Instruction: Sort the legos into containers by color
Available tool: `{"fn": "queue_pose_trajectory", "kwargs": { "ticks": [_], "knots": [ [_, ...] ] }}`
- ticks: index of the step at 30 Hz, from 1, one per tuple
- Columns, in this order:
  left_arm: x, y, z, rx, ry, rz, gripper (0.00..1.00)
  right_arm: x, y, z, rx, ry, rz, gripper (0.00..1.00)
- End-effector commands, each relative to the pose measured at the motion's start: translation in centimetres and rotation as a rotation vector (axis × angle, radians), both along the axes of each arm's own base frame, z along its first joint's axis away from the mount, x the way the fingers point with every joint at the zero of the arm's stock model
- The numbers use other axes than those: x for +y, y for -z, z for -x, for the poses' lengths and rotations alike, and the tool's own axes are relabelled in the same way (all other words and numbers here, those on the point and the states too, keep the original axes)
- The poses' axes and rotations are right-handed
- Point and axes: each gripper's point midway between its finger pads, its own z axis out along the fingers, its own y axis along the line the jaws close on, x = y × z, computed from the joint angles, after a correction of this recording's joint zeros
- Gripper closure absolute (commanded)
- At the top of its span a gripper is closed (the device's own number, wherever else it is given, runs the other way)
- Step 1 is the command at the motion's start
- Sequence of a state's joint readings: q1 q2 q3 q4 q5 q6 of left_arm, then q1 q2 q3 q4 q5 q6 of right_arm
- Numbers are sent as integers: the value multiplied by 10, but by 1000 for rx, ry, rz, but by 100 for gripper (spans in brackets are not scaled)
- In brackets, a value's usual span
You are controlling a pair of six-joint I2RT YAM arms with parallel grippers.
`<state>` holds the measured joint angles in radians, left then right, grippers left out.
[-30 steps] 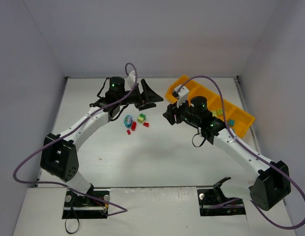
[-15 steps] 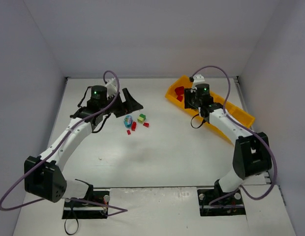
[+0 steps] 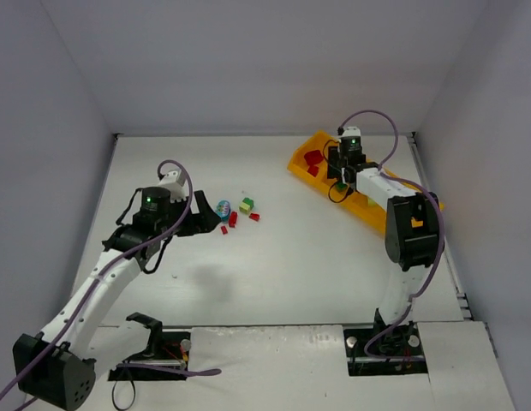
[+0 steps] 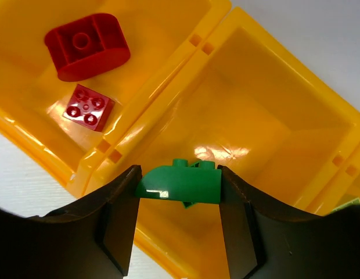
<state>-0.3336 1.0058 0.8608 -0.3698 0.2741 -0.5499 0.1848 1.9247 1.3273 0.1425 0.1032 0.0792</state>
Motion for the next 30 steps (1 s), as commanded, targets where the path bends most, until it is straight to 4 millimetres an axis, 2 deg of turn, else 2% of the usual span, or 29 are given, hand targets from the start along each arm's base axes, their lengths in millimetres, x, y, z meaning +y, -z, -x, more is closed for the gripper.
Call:
{"fn": "queue_pose_trajectory", "kwargs": {
  "ticks": [1, 2, 6, 10, 15, 19, 22, 23, 24, 26, 27, 30],
  "knots": [
    [16, -24, -7, -157, -49, -39, 19, -2, -28, -23, -87, 36, -8, 74],
    [17, -23, -7, -167, -59, -42, 19, -3, -24, -24, -79, 39, -4, 68],
    [24, -15, -5, -175, -89, -56, 19, -5, -24, -25, -78, 44, 3, 55],
    [23, -9, -7, -164, -77, -64, 19, -3, -39, -23, -104, 17, 0, 43],
    [17, -4, -12, -145, -58, -62, 19, -1, -58, -18, -136, -9, 3, 33],
    [16, -3, -14, -146, -54, -59, 19, 3, -68, -10, -148, -38, 4, 32],
    [16, -4, -15, -151, -58, -60, 19, 16, -84, -3, -179, -90, -12, 32],
    [16, -4, -15, -152, -58, -60, 19, 21, -83, 2, -177, -107, -10, 32],
    [16, -4, -16, -154, -59, -60, 19, 29, -94, 6, -201, -128, -11, 33],
    [16, -3, -16, -152, -60, -60, 19, 40, -99, 12, -211, -184, -1, 35],
    [16, -3, -16, -152, -58, -59, 19, 52, -109, 17, -230, -219, -3, 37],
    [16, -3, -17, -151, -58, -58, 19, 84, -119, 30, -256, -367, 13, 41]
  ]
}}
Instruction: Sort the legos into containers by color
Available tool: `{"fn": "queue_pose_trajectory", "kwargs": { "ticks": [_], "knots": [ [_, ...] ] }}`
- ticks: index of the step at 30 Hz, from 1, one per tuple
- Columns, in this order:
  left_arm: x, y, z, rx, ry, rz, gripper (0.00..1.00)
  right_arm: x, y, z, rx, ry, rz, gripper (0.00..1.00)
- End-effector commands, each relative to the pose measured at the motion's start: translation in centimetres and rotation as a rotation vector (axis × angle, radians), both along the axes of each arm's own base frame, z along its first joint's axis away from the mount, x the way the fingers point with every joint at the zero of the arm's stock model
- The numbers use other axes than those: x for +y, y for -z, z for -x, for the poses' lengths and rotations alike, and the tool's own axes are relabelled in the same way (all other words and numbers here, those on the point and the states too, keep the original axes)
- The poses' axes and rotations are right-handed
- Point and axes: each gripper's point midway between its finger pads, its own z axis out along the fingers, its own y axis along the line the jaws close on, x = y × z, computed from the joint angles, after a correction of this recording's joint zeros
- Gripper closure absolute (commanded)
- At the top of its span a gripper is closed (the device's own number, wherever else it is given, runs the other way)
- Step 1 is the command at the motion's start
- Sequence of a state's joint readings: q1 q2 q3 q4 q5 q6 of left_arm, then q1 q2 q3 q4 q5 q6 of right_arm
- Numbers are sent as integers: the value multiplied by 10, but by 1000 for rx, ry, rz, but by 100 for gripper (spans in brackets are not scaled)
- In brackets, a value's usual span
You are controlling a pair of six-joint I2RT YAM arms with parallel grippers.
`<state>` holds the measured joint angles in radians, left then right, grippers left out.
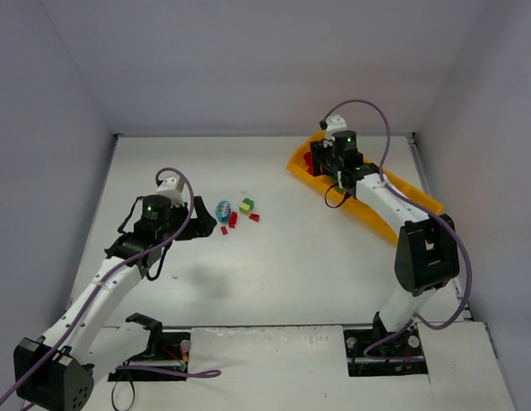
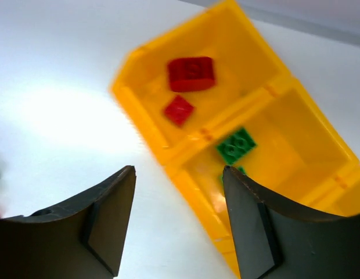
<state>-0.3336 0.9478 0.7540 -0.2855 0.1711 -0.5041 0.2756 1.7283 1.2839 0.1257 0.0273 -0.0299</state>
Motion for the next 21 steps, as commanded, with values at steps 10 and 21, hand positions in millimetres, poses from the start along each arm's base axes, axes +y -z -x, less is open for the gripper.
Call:
{"fn": "queue_pose_trajectory", "kwargs": {
  "ticks": [10, 21],
  "knots": [
    [-3, -18, -16, -76, -1, 27, 19, 138, -25, 52, -63, -609, -44, 45],
    [-5, -16, -17, -62, -2, 42, 19, 210, 44, 85, 103, -812, -9, 46]
  ]
}}
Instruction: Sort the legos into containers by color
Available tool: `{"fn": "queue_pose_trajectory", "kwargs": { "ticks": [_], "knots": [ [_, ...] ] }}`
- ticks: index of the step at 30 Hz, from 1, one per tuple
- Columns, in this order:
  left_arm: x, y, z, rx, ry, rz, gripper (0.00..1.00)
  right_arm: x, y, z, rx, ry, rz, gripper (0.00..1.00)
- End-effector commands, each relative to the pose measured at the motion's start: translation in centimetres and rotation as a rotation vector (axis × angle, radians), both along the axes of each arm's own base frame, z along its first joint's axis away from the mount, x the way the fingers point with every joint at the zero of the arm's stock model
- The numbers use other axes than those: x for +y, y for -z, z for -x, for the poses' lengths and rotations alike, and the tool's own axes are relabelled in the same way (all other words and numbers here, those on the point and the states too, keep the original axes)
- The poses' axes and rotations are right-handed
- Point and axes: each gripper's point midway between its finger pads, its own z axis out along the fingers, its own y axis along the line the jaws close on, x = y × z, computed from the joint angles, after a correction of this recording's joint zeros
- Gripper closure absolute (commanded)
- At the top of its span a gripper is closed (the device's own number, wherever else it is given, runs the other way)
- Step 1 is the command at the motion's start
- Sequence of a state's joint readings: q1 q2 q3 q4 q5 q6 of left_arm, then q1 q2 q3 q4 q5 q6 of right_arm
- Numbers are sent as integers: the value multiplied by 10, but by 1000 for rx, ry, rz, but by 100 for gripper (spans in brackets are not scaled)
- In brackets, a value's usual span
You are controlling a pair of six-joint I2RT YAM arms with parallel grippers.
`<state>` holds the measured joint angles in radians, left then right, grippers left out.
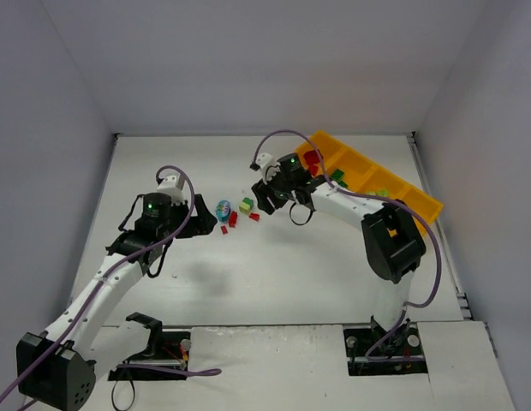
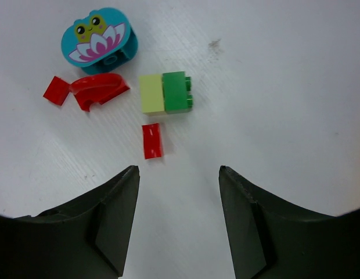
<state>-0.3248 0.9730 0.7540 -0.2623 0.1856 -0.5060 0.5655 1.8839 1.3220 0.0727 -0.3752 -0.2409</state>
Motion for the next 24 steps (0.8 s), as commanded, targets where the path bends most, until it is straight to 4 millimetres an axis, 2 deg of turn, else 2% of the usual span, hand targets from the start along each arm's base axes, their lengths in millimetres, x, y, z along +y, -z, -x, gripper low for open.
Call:
{"fn": "queue_pose_trajectory", "kwargs": {
  "ticks": [1, 7, 14, 24],
  "knots": [
    [-3, -19, -12, -68, -6, 33, 19, 27, -18, -1, -49, -80, -34, 47],
    [-3, -18, -12, -66, -5, 37, 19, 44, 6, 5, -10, -112, -10, 52],
    [-3, -19, -13, -69, -5, 36, 19, 48, 30, 9, 25, -118, 28, 55],
    [-3, -20, -13, -69, -3, 40, 19, 51, 45, 8, 10, -105, 83, 62]
  ]
}}
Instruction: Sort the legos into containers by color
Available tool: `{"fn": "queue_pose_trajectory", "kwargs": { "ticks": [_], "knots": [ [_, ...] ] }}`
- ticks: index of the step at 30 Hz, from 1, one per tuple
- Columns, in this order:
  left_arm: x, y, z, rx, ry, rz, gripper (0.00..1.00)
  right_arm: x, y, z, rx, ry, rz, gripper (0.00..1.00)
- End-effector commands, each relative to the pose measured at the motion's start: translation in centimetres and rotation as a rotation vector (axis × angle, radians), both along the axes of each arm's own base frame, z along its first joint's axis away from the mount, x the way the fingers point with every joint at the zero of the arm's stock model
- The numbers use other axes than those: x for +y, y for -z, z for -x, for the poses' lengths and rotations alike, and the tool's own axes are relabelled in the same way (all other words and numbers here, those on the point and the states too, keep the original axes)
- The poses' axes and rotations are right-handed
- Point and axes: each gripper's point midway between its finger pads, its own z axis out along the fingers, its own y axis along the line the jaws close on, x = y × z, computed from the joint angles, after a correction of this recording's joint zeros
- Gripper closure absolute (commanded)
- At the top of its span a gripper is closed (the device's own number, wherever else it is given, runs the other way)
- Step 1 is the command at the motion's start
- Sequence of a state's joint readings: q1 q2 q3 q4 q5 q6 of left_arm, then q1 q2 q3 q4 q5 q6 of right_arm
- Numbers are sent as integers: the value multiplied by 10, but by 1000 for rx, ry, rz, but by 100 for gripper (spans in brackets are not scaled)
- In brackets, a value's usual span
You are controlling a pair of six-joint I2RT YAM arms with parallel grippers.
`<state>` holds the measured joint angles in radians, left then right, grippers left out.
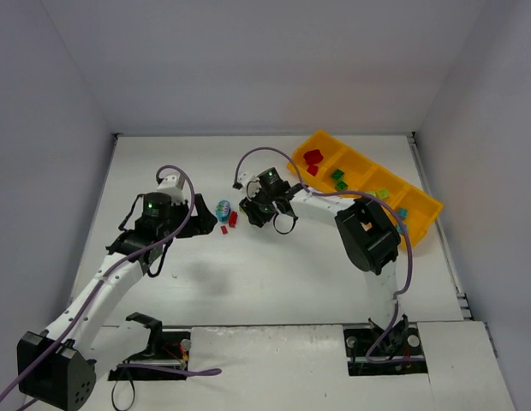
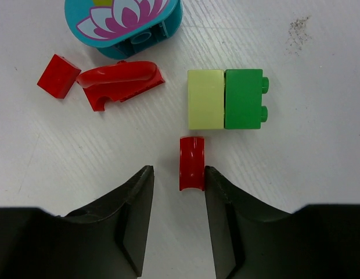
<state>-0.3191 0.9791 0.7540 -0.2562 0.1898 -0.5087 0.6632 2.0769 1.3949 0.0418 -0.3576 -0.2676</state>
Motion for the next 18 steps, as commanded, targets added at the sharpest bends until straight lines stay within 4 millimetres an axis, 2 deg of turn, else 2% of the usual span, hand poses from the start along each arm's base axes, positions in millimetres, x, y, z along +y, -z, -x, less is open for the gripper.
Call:
{"fn": "queue_pose_trajectory", "kwargs": {
  "ticks": [1, 3, 5, 6, 10, 13, 17, 18],
  "knots": [
    [-4, -20, -11, -70, 0, 35, 19, 14, -26, -17, -91, -4, -29, 64],
    [-4, -18, -11, -67, 0, 34, 19, 13, -25, -18, -95, 3, -23, 66],
    [-4, -20, -11, -70, 0, 35, 19, 13, -25, -20, -103, 8, -18, 75],
    [-4, -20, -11, -70, 0, 35, 19, 11, -24, -20, -104, 11, -13, 83],
    [-4, -20, -11, -71, 0, 35, 19, 7, -27, -25, -128, 30, 2, 99],
    [-4, -21, -11, -73, 1, 35, 19, 0, -37, -32, -163, 61, 7, 100],
    [-3, -20, -10, -71, 0, 33, 19, -21, -64, -52, -224, 148, -10, 100],
    [-3, -21, -11, -74, -2, 33, 19, -29, -79, -61, -260, 185, -15, 100]
  ]
}}
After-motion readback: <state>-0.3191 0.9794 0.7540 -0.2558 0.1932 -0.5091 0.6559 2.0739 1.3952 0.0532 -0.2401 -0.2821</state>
